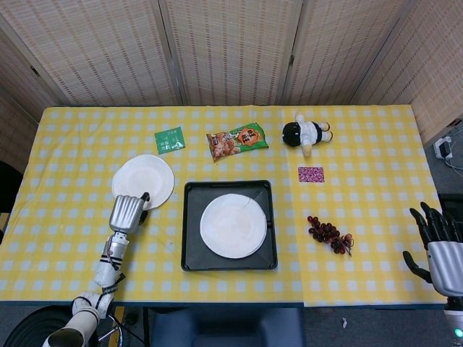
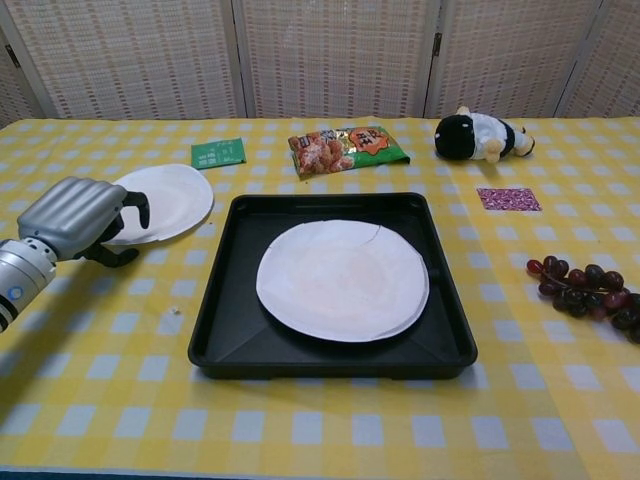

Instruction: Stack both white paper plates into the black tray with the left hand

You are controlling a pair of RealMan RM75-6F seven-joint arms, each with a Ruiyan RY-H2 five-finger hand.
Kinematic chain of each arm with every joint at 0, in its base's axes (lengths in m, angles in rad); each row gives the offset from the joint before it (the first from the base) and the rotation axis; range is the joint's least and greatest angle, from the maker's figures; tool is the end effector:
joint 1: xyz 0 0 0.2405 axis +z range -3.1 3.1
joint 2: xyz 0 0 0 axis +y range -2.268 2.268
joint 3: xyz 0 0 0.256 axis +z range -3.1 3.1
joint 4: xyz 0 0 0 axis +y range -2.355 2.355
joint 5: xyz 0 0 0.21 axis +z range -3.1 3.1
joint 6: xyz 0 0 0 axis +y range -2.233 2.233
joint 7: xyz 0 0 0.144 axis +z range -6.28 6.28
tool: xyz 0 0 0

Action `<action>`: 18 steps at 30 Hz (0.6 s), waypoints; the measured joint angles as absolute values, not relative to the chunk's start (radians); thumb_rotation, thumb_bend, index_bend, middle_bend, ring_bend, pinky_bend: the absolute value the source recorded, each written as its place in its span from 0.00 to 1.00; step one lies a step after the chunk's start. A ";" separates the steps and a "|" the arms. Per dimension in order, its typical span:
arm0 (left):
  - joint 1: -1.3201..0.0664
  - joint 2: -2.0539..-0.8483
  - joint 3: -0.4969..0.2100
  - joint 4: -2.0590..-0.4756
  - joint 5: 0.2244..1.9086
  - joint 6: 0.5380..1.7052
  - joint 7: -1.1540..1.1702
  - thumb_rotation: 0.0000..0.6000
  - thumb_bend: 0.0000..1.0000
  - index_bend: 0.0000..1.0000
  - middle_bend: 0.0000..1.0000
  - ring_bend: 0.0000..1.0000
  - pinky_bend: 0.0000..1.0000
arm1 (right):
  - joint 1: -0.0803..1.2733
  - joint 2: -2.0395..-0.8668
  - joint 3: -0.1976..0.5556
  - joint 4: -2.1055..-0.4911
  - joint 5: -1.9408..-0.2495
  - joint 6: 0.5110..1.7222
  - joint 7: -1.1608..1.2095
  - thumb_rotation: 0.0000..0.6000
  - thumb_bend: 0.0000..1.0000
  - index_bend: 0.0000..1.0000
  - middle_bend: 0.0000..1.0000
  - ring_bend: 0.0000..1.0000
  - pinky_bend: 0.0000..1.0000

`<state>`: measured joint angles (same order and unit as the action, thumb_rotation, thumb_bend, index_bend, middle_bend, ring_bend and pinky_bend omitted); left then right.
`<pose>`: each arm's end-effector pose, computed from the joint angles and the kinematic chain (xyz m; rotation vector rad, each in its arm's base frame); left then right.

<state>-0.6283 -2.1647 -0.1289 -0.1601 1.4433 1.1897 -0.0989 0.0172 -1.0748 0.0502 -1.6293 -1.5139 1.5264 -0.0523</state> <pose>-0.2651 0.3591 -0.0565 -1.6065 -0.5791 -0.8205 -0.3180 -0.1598 0.1764 1.3612 -0.8473 0.8300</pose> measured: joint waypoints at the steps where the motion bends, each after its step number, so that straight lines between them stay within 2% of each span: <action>1: -0.630 -2.166 -0.130 -0.157 1.441 1.184 -0.098 1.00 0.36 0.50 1.00 1.00 1.00 | 0.017 -1.075 0.050 -1.629 -1.514 1.526 -0.053 1.00 0.36 0.00 0.00 0.00 0.00; 5: -0.633 -2.170 -0.135 -0.147 1.432 1.168 -0.095 1.00 0.39 0.53 1.00 1.00 1.00 | 0.017 -1.075 0.051 -1.629 -1.511 1.525 -0.054 1.00 0.37 0.00 0.00 0.00 0.00; 9: -0.637 -2.175 -0.143 -0.139 1.422 1.166 -0.093 1.00 0.46 0.58 1.00 1.00 1.00 | 0.018 -1.076 0.051 -1.629 -1.510 1.522 -0.056 1.00 0.37 0.00 0.00 0.00 0.00; 18: -0.638 -2.179 -0.145 -0.132 1.415 1.171 -0.095 1.00 0.51 0.64 1.00 1.00 1.00 | 0.019 -1.076 0.050 -1.630 -1.509 1.519 -0.059 1.00 0.37 0.00 0.00 0.00 0.00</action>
<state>-0.6378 -2.1787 -0.1447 -0.1320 1.4151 1.1710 -0.0952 0.0192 -1.0761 0.0504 -1.6295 -1.5089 1.5192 -0.0594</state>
